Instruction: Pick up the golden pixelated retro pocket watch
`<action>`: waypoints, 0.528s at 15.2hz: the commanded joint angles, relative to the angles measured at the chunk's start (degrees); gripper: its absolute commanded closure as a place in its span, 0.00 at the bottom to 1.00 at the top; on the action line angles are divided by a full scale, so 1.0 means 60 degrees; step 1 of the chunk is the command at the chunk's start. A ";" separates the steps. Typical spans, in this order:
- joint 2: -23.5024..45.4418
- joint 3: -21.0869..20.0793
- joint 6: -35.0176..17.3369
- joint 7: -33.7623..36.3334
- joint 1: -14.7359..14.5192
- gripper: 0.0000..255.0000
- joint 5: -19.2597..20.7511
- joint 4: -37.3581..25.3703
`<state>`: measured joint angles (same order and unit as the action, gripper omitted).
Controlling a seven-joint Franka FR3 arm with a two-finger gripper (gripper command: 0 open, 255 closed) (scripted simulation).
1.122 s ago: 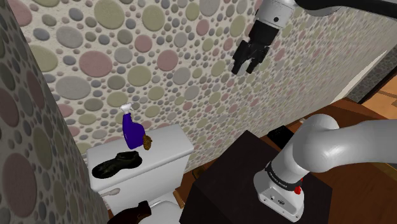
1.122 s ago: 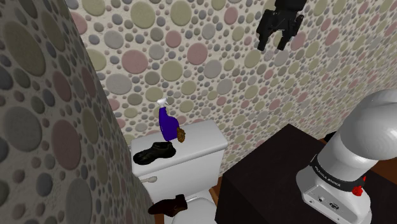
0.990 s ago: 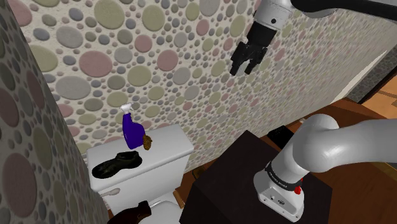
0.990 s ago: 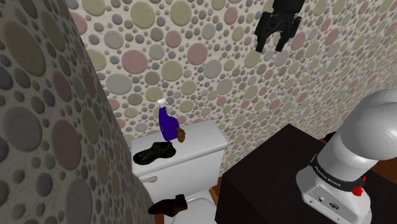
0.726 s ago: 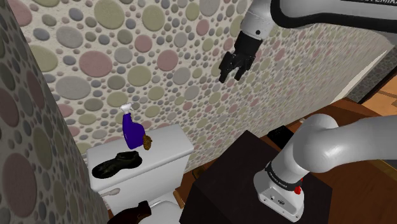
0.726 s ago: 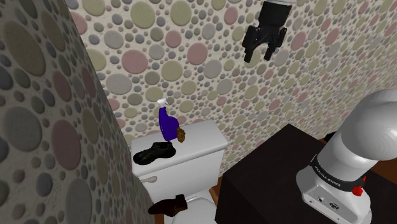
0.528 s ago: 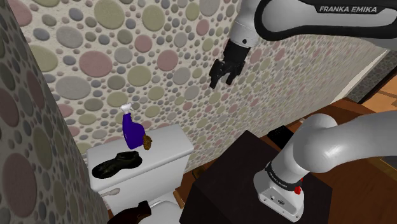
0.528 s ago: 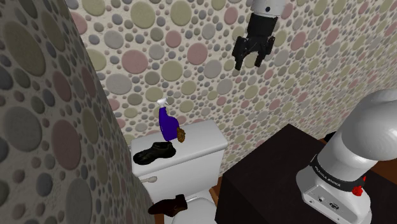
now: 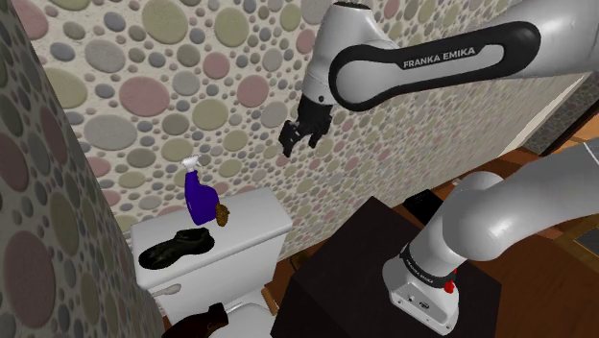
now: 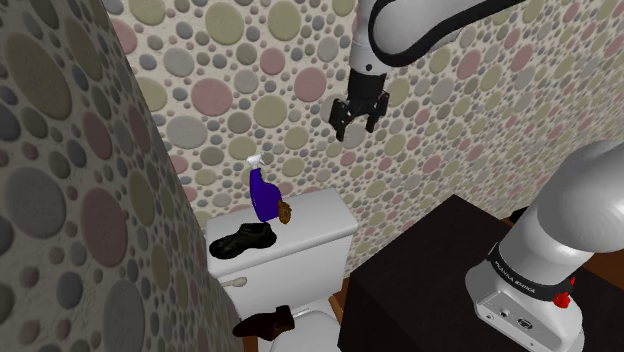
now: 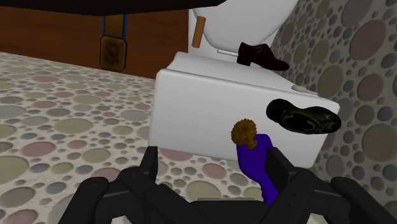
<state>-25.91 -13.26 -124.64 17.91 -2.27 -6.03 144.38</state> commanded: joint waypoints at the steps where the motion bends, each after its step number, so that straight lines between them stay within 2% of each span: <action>1: 0.0717 -0.0303 -0.0686 0.0294 0.0044 0.00 0.0202 -0.0065; 5: 0.2238 -0.0869 -0.1810 0.1067 0.0218 0.00 0.0940 -0.0424; 8: 0.3458 -0.1212 -0.2500 0.1863 0.0353 0.00 0.1831 -0.0847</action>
<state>-7.55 -19.91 -138.28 27.47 -0.43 3.07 140.15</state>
